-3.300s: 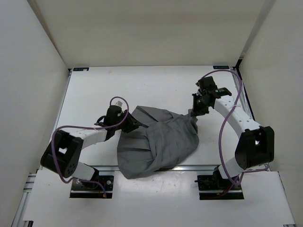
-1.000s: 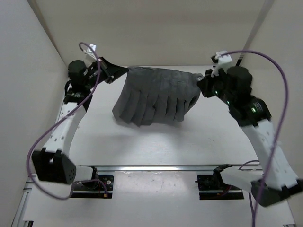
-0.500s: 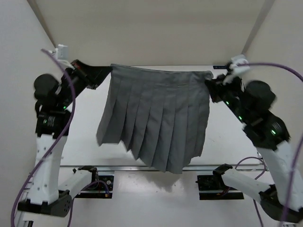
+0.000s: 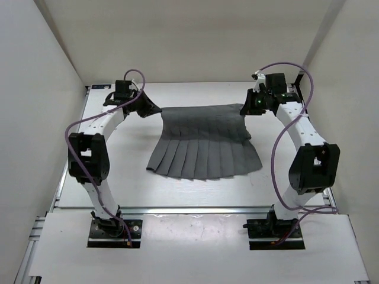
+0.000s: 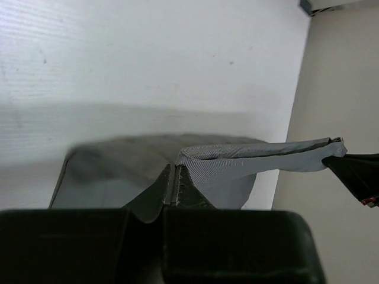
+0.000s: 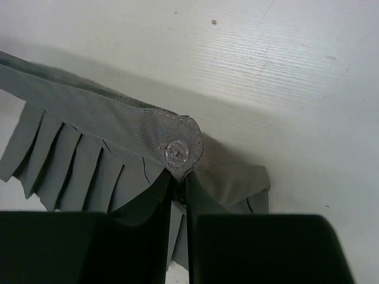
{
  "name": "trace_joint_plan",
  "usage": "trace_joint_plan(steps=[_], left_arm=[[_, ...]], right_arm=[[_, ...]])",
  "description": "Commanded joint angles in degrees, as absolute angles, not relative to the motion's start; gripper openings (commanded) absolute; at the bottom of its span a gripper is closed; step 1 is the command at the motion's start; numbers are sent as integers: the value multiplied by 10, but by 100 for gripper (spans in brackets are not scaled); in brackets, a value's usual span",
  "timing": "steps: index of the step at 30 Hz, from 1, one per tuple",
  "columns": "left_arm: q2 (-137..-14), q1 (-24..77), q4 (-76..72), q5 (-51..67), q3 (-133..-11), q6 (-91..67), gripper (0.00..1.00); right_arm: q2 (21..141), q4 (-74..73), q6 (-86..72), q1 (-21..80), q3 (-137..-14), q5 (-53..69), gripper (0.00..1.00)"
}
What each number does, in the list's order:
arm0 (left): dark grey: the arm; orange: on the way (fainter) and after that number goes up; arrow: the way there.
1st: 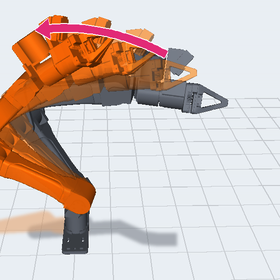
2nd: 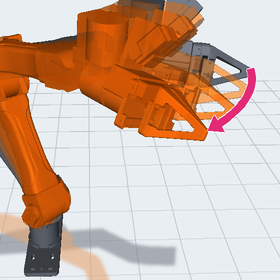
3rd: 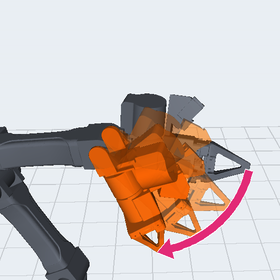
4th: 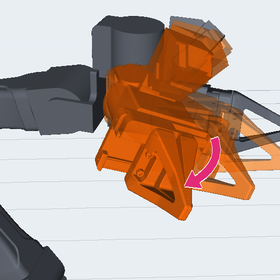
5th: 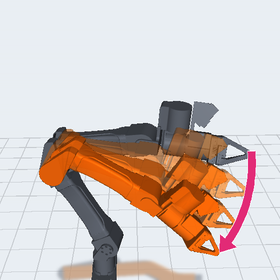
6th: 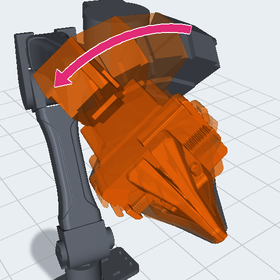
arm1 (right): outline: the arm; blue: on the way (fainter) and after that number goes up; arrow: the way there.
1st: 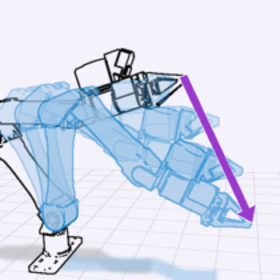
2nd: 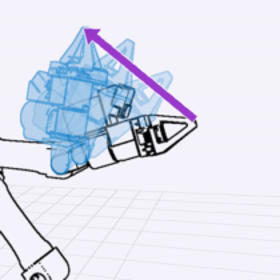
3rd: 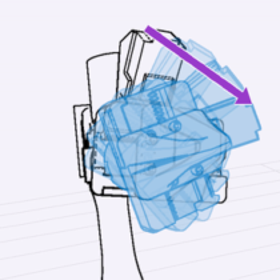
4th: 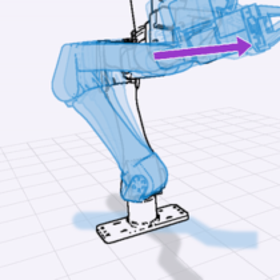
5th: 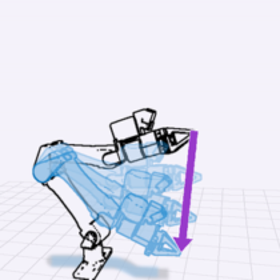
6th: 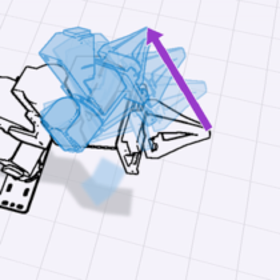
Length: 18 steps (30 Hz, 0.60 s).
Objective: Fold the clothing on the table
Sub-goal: Fold the skirt
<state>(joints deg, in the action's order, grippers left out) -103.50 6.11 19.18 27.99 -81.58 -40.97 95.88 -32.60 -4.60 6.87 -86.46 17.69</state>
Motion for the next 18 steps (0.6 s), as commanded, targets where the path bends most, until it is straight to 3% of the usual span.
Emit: trace_joint_plan(steps=[1,4,11,15,18], left_arm=[[-1013,40,168,236,-924,-397,0],[-1036,33,185,267,-1028,-413,0],[-1031,8,67,345,-1092,-529,0],[-992,8,69,362,-1023,-513,0],[-932,15,58,375,-851,-493,0]], right_arm=[[933,-279,-46,52,-925,108,0],[941,-303,-43,68,-1007,53,0],[936,-293,-29,87,-1114,-51,1],[888,-266,-29,91,-1007,-9,0],[812,-233,-34,119,-851,-4,1]])
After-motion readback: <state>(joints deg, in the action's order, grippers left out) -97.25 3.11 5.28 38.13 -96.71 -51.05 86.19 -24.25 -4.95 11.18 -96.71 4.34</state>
